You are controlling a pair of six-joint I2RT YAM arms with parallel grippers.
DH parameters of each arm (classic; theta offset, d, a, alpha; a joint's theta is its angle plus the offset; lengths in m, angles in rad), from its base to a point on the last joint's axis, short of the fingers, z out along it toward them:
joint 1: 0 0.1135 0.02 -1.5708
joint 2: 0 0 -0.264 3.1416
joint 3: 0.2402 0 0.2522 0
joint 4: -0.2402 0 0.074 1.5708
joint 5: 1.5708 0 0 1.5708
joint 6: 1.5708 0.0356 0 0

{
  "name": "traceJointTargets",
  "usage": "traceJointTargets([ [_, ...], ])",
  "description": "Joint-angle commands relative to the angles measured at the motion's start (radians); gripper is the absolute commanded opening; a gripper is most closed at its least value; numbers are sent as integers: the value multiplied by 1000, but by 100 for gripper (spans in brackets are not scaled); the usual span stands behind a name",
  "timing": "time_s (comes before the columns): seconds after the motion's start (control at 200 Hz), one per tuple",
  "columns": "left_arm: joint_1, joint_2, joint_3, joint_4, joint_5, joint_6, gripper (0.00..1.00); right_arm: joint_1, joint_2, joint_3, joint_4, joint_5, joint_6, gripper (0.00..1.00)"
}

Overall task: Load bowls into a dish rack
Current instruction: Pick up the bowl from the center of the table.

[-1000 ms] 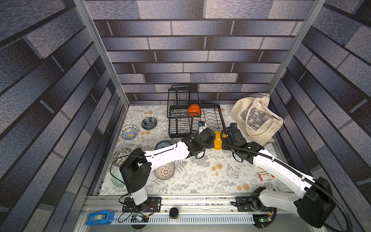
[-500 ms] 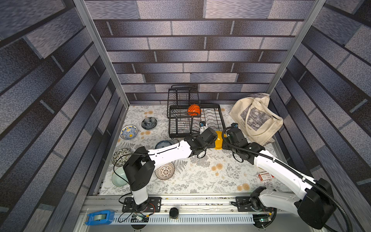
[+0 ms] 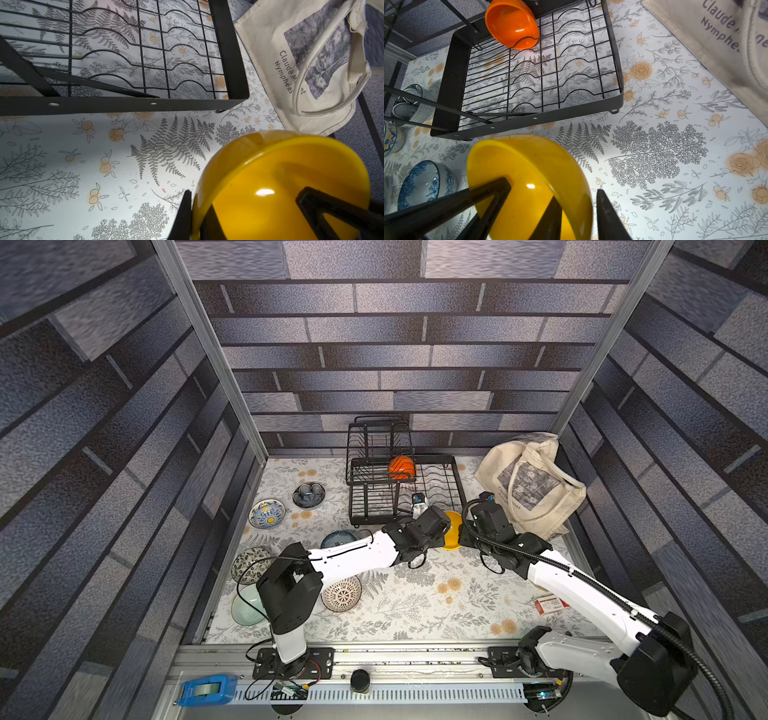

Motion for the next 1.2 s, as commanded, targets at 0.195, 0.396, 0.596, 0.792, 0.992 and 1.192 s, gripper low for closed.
traceJointTargets([
  [0.195,18,-62,-99,91,-109,-79,0,-71,-44,42,-68,-132,103,41],
  [0.396,23,-65,-143,192,-191,-37,0,-114,-32,84,-92,-217,186,52],
  [0.596,17,-32,-163,372,-242,111,0,-197,-10,153,-157,-303,303,61],
  [0.792,-13,25,-181,624,-266,286,0,-305,-61,114,-59,-435,512,96],
  [0.992,-21,169,-64,748,-269,438,0,-338,-44,129,-20,-463,707,100],
  [1.192,-17,275,22,817,-251,536,0,-338,-93,96,10,-378,916,100],
])
